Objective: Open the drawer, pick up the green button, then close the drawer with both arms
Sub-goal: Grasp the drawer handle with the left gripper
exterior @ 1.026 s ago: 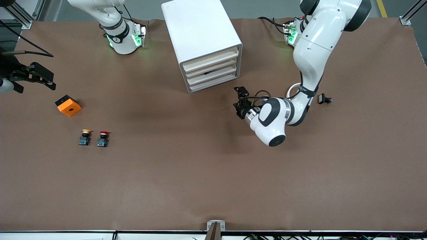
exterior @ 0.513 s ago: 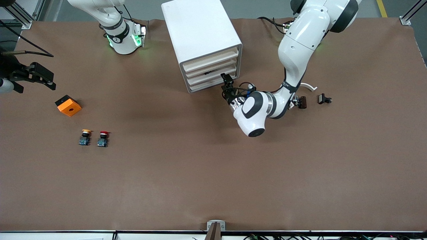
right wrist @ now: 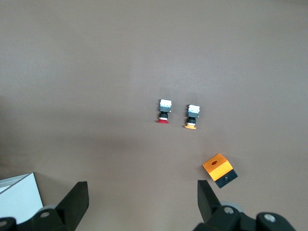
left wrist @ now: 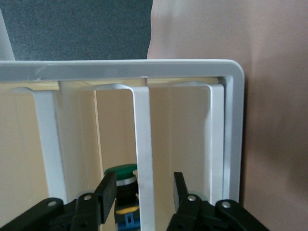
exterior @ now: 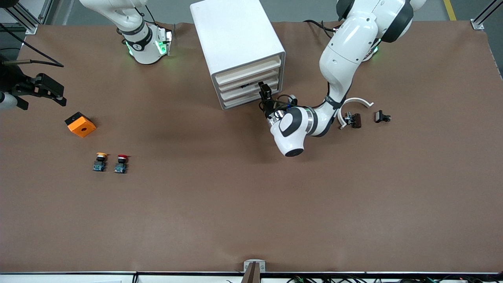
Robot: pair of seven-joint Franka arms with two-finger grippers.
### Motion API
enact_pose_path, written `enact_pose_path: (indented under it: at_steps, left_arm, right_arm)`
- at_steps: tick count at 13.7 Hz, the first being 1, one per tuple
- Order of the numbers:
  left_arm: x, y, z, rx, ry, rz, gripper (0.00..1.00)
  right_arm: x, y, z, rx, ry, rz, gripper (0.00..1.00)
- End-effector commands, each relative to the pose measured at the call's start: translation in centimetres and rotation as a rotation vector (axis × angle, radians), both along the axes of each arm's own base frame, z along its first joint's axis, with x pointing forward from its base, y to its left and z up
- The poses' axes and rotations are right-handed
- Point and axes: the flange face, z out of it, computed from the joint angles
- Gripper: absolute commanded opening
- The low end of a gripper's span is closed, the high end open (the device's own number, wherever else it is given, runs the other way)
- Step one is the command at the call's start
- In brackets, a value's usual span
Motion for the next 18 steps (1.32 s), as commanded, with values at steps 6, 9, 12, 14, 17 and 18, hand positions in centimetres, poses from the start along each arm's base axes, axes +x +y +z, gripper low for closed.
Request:
enact_pose_path:
  at_steps: [6,9,12,14,17,18]
  left_arm:
    - [-2.3,-2.1,-0.1,0.019,0.037,-0.017,0.21]
    - [-2.5,-2.3,-0.2,0.019,0.035,-0.020,0.18]
    - [-2.5,-2.4,-0.3,0.019,0.034,-0.021,0.18]
    - [-2.4,-2.3,-0.4,0.018,0.033,-0.021,0.19]
    - [-2.3,-2.0,-1.2,0.022,0.035,-0.018,0.21]
    - [-2.5,-2.2,-1.1,0.019,0.037,-0.020,0.21]
  right_arm:
    - [0.2,0.5,0.4,-0.002,-0.001,0.010,1.00]
    - [0.2,0.6,0.4,-0.002,-0.001,0.012,1.00]
    - [0.2,0.6,0.4,-0.002,-0.001,0.012,1.00]
    - [0.2,0.6,0.4,-0.002,-0.001,0.012,1.00]
    - [0.2,0.6,0.4,-0.004,-0.003,0.013,1.00]
    - [0.2,0.8,0.4,-0.002,-0.001,0.016,1.00]
